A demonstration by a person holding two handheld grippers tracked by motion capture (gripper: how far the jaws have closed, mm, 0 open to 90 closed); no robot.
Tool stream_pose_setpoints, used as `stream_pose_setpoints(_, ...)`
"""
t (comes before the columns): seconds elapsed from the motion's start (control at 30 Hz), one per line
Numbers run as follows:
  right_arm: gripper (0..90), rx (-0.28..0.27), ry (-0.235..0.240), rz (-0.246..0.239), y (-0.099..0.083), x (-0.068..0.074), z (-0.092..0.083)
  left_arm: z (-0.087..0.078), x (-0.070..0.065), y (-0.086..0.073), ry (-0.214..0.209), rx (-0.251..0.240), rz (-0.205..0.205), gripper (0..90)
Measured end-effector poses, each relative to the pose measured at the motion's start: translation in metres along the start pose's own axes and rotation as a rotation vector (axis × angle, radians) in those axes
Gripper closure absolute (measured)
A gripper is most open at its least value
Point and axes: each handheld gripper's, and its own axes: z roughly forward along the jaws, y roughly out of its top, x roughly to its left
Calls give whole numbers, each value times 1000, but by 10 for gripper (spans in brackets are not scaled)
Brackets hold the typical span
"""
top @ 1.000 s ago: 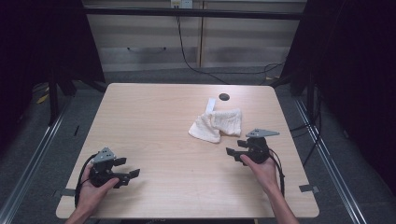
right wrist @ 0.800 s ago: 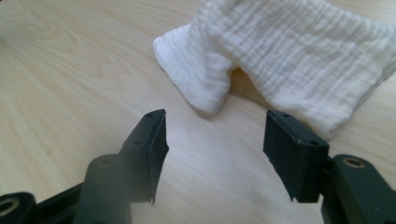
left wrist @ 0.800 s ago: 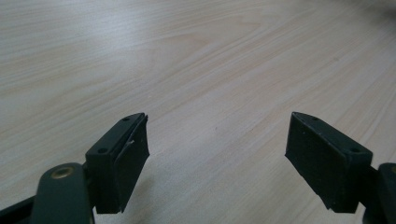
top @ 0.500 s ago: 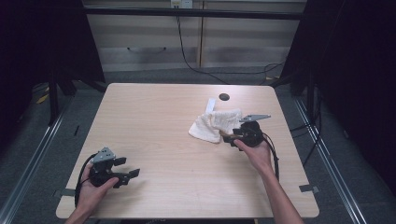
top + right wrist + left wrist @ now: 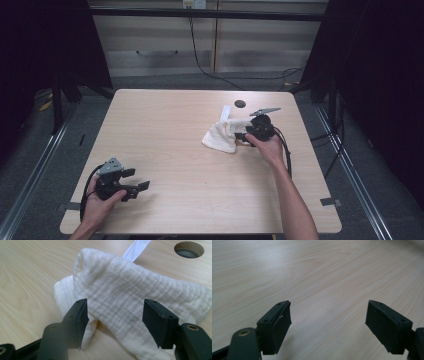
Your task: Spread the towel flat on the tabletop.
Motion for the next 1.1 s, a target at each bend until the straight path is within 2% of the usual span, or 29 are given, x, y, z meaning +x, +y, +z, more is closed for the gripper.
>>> stream_pose_setpoints(0.1, 360, 8, -11, -11, 4, -2, 4, 0, 0, 0, 1, 3, 5, 200)
stream_pose_setpoints(0.2, 348, 26, -23, 0, 6, -6, 8, 0, 0, 0, -1, 0, -1, 197)
stream_pose_setpoints(0.27, 346, 63, -38, -11, 3, -11, 16, 0, 1, 0, -8, -1, -6, 190)
stream_pose_setpoints(0.43, 349, 78, -38, 2, -2, -17, 23, 0, 1, 0, 1, -2, -2, 186)
stream_pose_setpoints(0.5, 360, 96, -39, 2, -5, -18, 27, 0, 1, 0, -2, -2, -4, 183)
stream_pose_setpoints(0.6, 387, 156, -61, -14, -10, -16, 35, 0, 1, 0, -2, -2, -2, 183)
stream_pose_setpoints(0.63, 448, 143, -79, -5, -11, -15, 34, 0, 0, 0, 3, -1, 3, 194)
stream_pose_setpoints(0.7, 469, 144, -90, -14, -12, -15, 33, 0, 0, 0, 14, 0, 15, 200)
stream_pose_setpoints(0.77, 542, 147, -104, -20, -12, -15, 33, 1, -1, 0, 8, 3, 14, 198)
stream_pose_setpoints(0.8, 637, 160, -114, -23, -11, -14, 32, 1, -1, 0, 16, 3, 17, 198)
stream_pose_setpoints(0.83, 637, 160, -114, -23, -11, -14, 32, 1, -1, 0, 13, 3, 18, 198)
stream_pose_setpoints(0.87, 677, 162, -116, -28, -10, -14, 32, 1, -1, 0, 9, 2, 14, 196)
stream_pose_setpoints(0.9, 722, 160, -111, -28, -11, -13, 32, 1, 0, 0, 3, 3, 9, 193)
stream_pose_setpoints(0.93, 812, 160, -95, -27, -11, -13, 31, 1, 0, 0, 3, 2, 8, 187)
stream_pose_setpoints(1.1, 853, 135, -76, 2, -15, -13, 30, 1, 0, 0, -4, -2, 1, 175)
